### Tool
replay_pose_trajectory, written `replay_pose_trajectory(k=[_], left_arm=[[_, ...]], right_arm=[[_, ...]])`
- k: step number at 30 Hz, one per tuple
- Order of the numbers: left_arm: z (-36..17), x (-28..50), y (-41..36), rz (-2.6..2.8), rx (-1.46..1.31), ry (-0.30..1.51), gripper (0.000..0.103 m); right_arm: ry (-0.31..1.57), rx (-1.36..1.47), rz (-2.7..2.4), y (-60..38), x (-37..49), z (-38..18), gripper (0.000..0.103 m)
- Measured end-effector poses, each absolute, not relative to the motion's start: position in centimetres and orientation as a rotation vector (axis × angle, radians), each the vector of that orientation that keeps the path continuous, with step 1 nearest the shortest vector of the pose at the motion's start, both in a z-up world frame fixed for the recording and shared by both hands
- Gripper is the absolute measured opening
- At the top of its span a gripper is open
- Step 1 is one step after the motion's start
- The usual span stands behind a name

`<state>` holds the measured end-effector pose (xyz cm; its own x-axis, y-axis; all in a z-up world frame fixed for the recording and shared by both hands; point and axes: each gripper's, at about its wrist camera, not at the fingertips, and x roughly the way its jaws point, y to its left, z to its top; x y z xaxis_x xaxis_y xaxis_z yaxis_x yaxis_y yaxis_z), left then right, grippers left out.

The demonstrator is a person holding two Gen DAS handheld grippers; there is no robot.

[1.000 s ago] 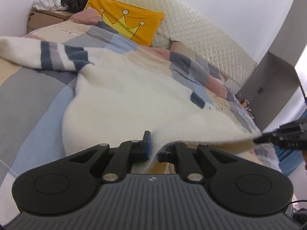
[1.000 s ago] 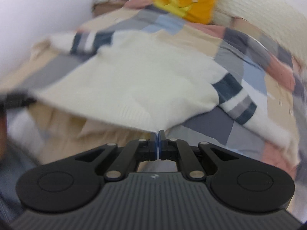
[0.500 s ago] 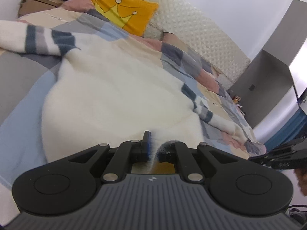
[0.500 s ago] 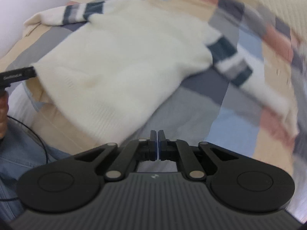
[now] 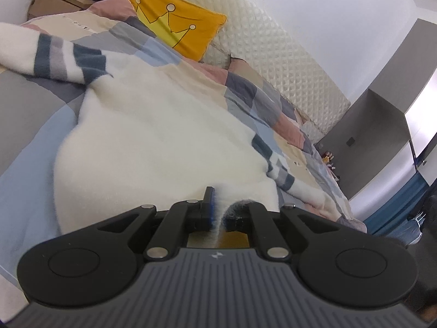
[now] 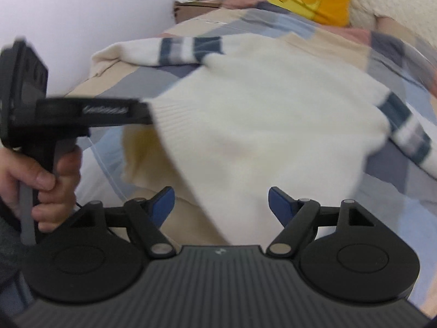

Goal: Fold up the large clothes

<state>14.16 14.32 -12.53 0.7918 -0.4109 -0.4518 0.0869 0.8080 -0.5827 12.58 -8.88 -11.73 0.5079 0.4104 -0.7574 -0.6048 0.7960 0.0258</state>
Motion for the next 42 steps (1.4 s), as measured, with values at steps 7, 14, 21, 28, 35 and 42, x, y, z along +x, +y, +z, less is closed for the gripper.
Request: replay_pose_trajectory(k=[7,14,21,28,35,42], left_arm=[[-12.6,13.7,14.1,-0.274,-0.543,0.615,0.006],[-12.6,13.7,13.2,-0.267,-0.507,0.611,0.006],[-11.8,12.9,13.5,-0.284,-0.539,0.559,0.005],[-11.0,12.4,14.0,-0.305,-0.566,0.533,0.005],[-11.3,12.1,14.2,-0.298,-0.554,0.543,0.005],[-11.5,12.3,13.7,-0.363,-0.541,0.591,0.005]], right_arm=[[0.825,-0.183,0.307,-9.2,15.4,-14.0,0.077],[0.945,0.048,0.194,-13.7,17.2,-16.6,0.077],[0.884,-0.104,0.118,-15.0,16.6,-13.4,0.076],[0.926,0.005,0.003,-20.8,18.9,-12.6,0.075],[1.074,0.008,0.085,-19.5,19.9,-15.9,0.017],[0.925,-0.329,0.197,-18.4,17.1,-9.9,0.008]])
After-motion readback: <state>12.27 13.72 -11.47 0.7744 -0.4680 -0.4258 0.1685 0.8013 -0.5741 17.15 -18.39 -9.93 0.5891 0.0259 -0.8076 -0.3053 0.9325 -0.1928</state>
